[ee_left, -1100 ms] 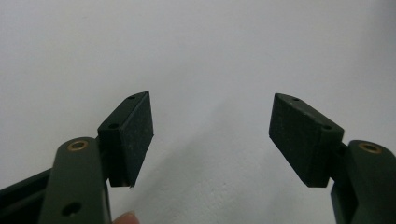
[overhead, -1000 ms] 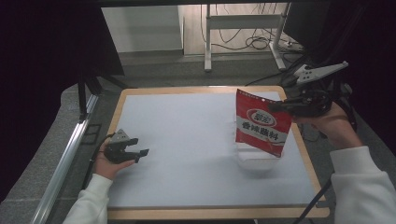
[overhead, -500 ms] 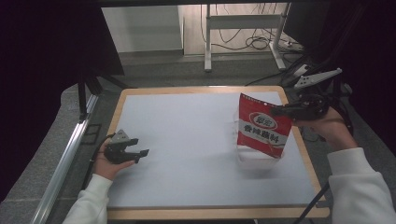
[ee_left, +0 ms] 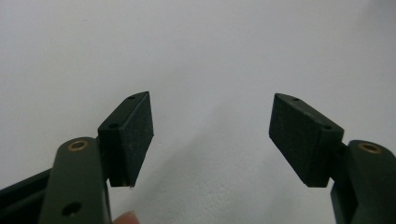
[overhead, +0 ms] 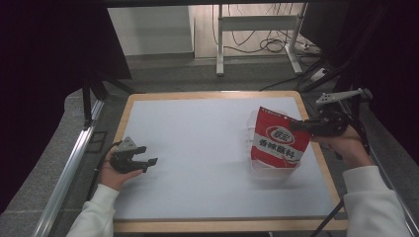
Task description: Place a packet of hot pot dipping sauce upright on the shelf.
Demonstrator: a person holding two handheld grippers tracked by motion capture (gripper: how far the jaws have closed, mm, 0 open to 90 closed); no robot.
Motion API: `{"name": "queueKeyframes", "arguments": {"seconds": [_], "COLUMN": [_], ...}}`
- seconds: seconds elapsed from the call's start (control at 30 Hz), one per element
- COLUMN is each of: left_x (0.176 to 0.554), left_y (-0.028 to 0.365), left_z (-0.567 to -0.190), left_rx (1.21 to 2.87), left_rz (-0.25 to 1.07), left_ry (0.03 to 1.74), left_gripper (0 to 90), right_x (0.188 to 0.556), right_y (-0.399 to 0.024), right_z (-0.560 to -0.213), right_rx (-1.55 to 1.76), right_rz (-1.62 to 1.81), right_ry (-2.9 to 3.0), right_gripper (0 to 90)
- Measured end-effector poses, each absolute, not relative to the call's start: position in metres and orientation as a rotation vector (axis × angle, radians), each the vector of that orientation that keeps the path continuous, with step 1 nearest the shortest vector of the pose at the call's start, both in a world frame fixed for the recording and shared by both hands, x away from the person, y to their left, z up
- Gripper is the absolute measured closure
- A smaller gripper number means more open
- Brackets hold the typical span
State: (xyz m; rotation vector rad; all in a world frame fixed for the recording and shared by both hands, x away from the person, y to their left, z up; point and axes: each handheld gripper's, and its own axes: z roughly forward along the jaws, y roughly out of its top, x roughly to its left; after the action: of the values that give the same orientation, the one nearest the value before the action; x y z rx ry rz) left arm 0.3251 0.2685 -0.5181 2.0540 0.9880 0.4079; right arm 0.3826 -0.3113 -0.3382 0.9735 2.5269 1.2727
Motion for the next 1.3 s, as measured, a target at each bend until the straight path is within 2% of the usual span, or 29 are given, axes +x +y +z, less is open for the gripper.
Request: {"name": "queueKeyframes", "arguments": {"seconds": [0.03, 0.07, 0.1, 0.13, 0.17, 0.2, 0.23, 0.27, 0.3, 0.33, 0.57, 0.7, 0.87, 1.1, 1.3], "left_x": [0.325, 0.325, 0.325, 0.325, 0.325, 0.325, 0.325, 0.325, 0.325, 0.325, 0.323, 0.322, 0.317, 0.310, 0.304], "left_y": [0.268, 0.269, 0.269, 0.270, 0.271, 0.272, 0.272, 0.272, 0.272, 0.271, 0.271, 0.272, 0.268, 0.263, 0.258], "left_z": [-0.518, -0.518, -0.518, -0.517, -0.516, -0.515, -0.515, -0.515, -0.515, -0.516, -0.515, -0.514, -0.513, -0.513, -0.514], "left_rx": [2.057, 2.055, 2.055, 2.053, 2.043, 2.038, 2.038, 2.037, 2.037, 2.044, 2.041, 2.030, 2.037, 2.055, 2.071], "left_rz": [0.406, 0.412, 0.412, 0.412, 0.413, 0.413, 0.413, 0.413, 0.411, 0.411, 0.412, 0.412, 0.407, 0.406, 0.407], "left_ry": [0.987, 0.988, 0.988, 0.989, 0.995, 0.996, 0.996, 0.997, 0.999, 0.994, 0.986, 0.990, 0.969, 0.945, 0.933], "left_gripper": [30.1, 30.0, 30.0, 30.0, 30.0, 30.0, 30.0, 29.9, 29.9, 29.8, 29.4, 29.4, 29.4, 29.4, 29.3], "right_x": [0.382, 0.380, 0.380, 0.377, 0.377, 0.374, 0.374, 0.370, 0.370, 0.364, 0.355, 0.352, 0.345, 0.334, 0.324], "right_y": [-0.312, -0.311, -0.311, -0.306, -0.306, -0.298, -0.298, -0.286, -0.286, -0.267, -0.221, -0.195, -0.159, -0.135, -0.124], "right_z": [-0.339, -0.337, -0.337, -0.331, -0.331, -0.323, -0.323, -0.314, -0.314, -0.307, -0.300, -0.307, -0.332, -0.356, -0.393], "right_rx": [0.978, 0.968, 0.968, 0.950, 0.950, 0.924, 0.924, 0.902, 0.902, 0.859, 0.798, 0.794, 0.796, 0.767, 0.772], "right_rz": [1.279, 1.256, 1.256, 1.271, 1.271, 1.300, 1.300, 1.316, 1.316, 1.341, 1.429, 1.458, 1.450, 1.489, 1.464], "right_ry": [2.526, 2.507, 2.507, 2.459, 2.459, 2.423, 2.423, 2.411, 2.411, 2.394, 2.386, 2.406, 2.453, 2.501, 2.552], "right_gripper": [88.6, 79.0, 79.0, 68.0, 68.0, 60.0, 60.0, 53.9, 53.9, 49.1, 45.0, 42.0, 40.1, 38.2, 37.3]}}
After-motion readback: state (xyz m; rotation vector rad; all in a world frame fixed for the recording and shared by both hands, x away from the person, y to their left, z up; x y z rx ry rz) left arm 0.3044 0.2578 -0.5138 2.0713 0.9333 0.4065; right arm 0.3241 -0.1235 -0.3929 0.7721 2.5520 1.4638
